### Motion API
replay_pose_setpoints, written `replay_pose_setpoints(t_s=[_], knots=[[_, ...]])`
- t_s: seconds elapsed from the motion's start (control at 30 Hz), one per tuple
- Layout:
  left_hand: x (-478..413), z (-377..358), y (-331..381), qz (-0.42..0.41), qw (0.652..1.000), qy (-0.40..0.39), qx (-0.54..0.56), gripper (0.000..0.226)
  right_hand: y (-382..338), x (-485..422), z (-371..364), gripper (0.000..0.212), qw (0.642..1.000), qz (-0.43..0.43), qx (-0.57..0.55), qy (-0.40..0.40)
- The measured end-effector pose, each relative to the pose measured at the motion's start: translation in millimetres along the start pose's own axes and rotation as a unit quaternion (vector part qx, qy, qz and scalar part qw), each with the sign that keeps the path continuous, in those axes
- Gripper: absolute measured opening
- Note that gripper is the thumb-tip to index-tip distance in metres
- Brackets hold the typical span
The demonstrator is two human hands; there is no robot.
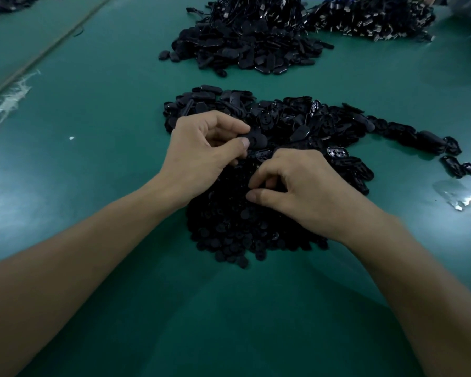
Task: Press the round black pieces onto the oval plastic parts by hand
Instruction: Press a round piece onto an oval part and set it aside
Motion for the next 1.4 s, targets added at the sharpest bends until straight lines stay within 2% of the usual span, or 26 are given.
replay_pose_setpoints(t_s=[0.13, 0.27, 0.43, 0.57, 0.67, 0.83, 1.1, 1.33, 1.4], knots=[[0, 0, 0, -0.001, 1.0, 0.003, 0.002, 0.017, -3, 0, -3, 0.001, 1.0, -0.006, -0.01, 0.001], [0, -1, 0, -0.004, 1.0, 0.001, 0.003, 0.016, -4, -1, -4, 0.01, 1.0, -0.009, -0.015, 0.008], [1, -1, -1, -0.006, 1.0, -0.003, 0.002, 0.017, -4, -3, -4, 0.008, 1.0, 0.002, 0.009, 0.018], [2, -2, -2, -0.003, 1.0, -0.003, 0.0, 0.017, -2, -3, -8, 0.015, 0.999, 0.0, 0.038, 0.004], [1, -2, -2, -0.003, 1.0, -0.001, -0.001, 0.016, -2, -4, -9, 0.004, 1.0, 0.008, 0.029, 0.007], [1, -1, -3, -0.003, 1.0, 0.003, 0.0, 0.015, -2, -3, -10, 0.003, 1.0, 0.006, 0.007, 0.027], [0, 0, -2, -0.008, 1.0, 0.009, -0.003, 0.018, -4, 0, -2, 0.011, 0.994, -0.017, -0.089, 0.067], [1, 0, 0, -0.02, 1.0, 0.011, -0.014, 0.018, -5, 1, 1, 0.005, 0.991, 0.007, -0.088, 0.103], [1, -1, 1, -0.024, 0.999, 0.013, -0.019, 0.017, -5, 1, 2, 0.009, 0.989, 0.011, -0.096, 0.115]])
Point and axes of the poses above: each hand's wrist, its own x-axis away from the middle knuckle, its own z-axis out of the back of the hand, y = z × x, the point moved 2 cm from there along -x, towards the middle knuckle, and after that the axes turned 11 degrees about -x, right-handed, at the moved point
